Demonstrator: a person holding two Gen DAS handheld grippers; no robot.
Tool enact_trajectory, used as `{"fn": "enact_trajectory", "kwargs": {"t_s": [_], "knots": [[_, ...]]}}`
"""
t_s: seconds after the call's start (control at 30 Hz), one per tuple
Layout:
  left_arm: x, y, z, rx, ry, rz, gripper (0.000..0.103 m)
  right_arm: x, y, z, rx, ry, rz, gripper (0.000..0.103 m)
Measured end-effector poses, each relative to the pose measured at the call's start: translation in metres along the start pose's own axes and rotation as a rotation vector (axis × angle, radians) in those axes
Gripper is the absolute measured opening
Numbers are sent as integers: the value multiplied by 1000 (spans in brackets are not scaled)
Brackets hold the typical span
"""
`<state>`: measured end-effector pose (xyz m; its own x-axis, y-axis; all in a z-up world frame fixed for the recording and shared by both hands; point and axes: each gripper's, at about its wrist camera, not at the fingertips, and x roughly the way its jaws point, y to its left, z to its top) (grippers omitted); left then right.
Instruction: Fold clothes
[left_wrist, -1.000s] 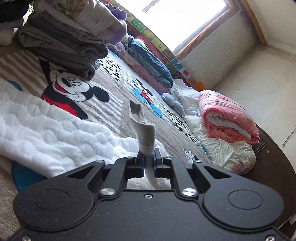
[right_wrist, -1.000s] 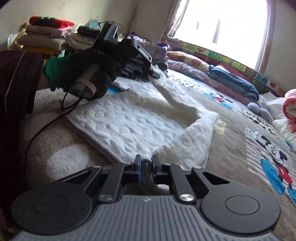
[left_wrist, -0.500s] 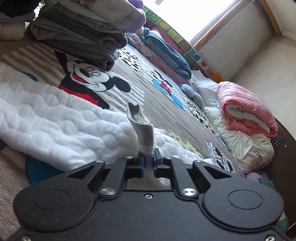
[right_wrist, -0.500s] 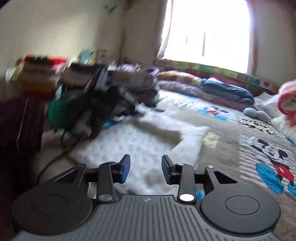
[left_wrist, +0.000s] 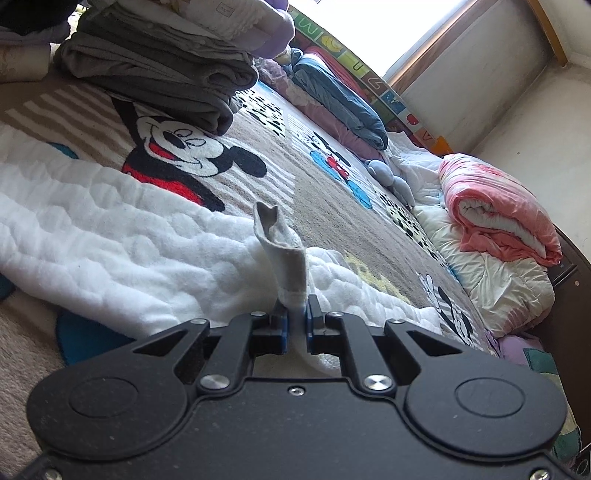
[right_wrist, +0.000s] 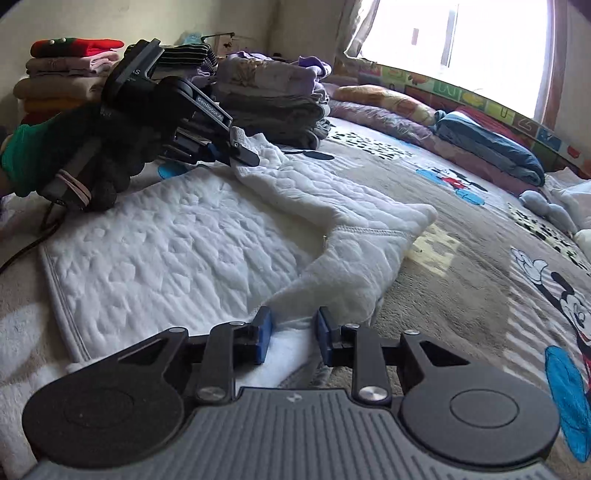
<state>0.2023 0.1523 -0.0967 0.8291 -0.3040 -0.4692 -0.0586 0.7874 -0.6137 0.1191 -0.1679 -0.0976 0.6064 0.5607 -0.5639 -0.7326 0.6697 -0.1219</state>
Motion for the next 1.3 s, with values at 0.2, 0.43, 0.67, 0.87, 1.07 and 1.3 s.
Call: {"fn": "enact_trajectory", "kwargs": {"t_s": [0.2, 0.43, 0.67, 0.87, 1.07, 1.3], "knots": [[-9, -7, 1, 36, -17, -4, 7, -11, -19, 16, 34, -80, -23, 29], [-26, -29, -17, 92, -55, 50, 7, 27, -42, 16, 45, -56, 55, 29], [-20, -23, -31, 70, -10, 110, 7, 23, -54, 20, 109, -51, 103, 28], [-22, -18, -33, 49, 0, 94, 7, 5, -80, 47, 108, -137, 25, 28], [-24, -12, -32, 7, 17, 67, 7, 74, -102, 75, 73, -49, 36, 28], [-22, -11, -29, 0, 51, 53, 7, 129, -139, 61, 241, 18, 156, 28]]}}
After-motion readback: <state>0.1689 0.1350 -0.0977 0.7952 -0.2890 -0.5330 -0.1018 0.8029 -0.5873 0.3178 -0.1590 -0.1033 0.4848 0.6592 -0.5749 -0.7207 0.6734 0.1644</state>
